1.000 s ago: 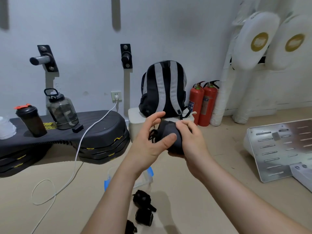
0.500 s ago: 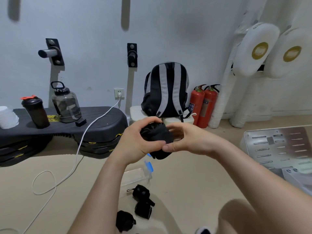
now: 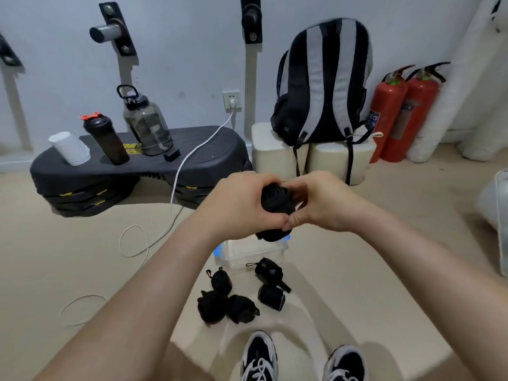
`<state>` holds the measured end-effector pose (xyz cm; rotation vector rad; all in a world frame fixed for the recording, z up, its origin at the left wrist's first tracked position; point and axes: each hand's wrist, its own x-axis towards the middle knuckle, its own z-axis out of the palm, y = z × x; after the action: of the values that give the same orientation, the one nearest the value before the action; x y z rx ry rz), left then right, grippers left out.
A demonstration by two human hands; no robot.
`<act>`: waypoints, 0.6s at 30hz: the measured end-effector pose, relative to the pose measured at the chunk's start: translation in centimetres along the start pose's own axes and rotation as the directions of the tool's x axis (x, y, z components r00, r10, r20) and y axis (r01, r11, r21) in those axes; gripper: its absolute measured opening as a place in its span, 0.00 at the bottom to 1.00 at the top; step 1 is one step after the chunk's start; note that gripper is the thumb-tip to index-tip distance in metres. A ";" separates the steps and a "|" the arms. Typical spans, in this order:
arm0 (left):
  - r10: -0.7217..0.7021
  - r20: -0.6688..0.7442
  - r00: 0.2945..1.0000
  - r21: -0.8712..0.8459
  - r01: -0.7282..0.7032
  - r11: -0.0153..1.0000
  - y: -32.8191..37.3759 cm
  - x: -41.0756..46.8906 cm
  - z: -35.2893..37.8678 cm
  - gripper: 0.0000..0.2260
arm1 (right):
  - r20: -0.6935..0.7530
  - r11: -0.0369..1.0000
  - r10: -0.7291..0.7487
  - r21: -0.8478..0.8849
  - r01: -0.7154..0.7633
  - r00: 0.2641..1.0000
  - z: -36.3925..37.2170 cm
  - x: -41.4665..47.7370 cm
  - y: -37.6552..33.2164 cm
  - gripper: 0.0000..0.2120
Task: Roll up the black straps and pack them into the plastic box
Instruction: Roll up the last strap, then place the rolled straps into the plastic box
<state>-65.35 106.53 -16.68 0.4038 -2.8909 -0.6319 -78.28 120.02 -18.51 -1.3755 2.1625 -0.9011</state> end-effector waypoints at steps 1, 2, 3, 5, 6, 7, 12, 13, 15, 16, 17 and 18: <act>-0.004 0.002 1.000 0.042 0.004 0.999 -0.2 0.7 0.5 0.22 | -0.018 1.000 0.004 -0.001 -0.004 1.000 0.4 0.5 0.8 0.23; -0.007 0.005 1.000 0.074 0.007 0.997 -0.5 1.4 1.1 0.23 | -0.035 1.000 0.010 0.017 -0.009 0.999 0.8 1.1 1.6 0.21; -0.007 0.009 1.000 0.104 0.006 0.995 -1.1 2.0 1.7 0.23 | -0.048 0.998 0.012 0.057 -0.009 0.999 1.4 1.7 2.5 0.20; -0.020 0.024 1.000 0.151 0.016 0.988 -2.6 3.0 3.4 0.24 | -0.073 0.990 0.014 0.138 -0.004 0.997 2.9 2.8 4.2 0.16; -0.042 0.025 0.999 0.156 0.037 0.987 -3.5 3.3 4.3 0.23 | -0.092 0.987 0.018 0.161 -0.003 0.996 3.8 3.3 5.0 0.15; -0.069 0.025 0.997 0.148 0.065 0.987 -4.5 3.5 5.4 0.21 | -0.113 0.985 0.037 0.174 -0.016 0.993 4.8 3.8 6.1 0.14; -0.218 0.112 0.969 0.131 0.204 0.970 -10.1 3.8 12.5 0.17 | -0.031 0.963 0.270 0.014 -0.270 0.962 9.1 6.3 13.1 0.13; -0.246 0.119 0.962 0.114 0.233 0.966 -11.2 3.8 14.2 0.17 | 0.005 0.950 0.310 -0.034 -0.310 0.951 10.0 6.7 14.7 0.14; -0.296 0.106 0.949 0.041 0.293 0.955 -13.2 4.0 17.2 0.17 | 0.073 0.923 0.382 -0.074 -0.377 0.921 12.0 7.5 17.7 0.18; -0.324 0.091 0.942 -0.002 0.325 0.946 -14.3 4.2 18.6 0.17 | 0.101 0.913 0.405 -0.102 -0.395 0.909 13.2 7.8 19.2 0.20; -0.353 0.076 0.933 -0.047 0.357 0.933 -15.3 4.5 19.8 0.16 | 0.118 0.905 0.414 -0.158 -0.394 0.903 14.4 8.3 20.5 0.21; -0.378 0.061 0.924 -0.099 0.383 0.919 -16.3 4.8 20.9 0.16 | 0.121 0.897 0.408 -0.239 -0.373 0.905 15.6 8.7 21.7 0.22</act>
<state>-70.54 98.92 -41.96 0.9632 -2.8156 -0.8579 -85.63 114.01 -44.98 -0.9990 2.3321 -0.3972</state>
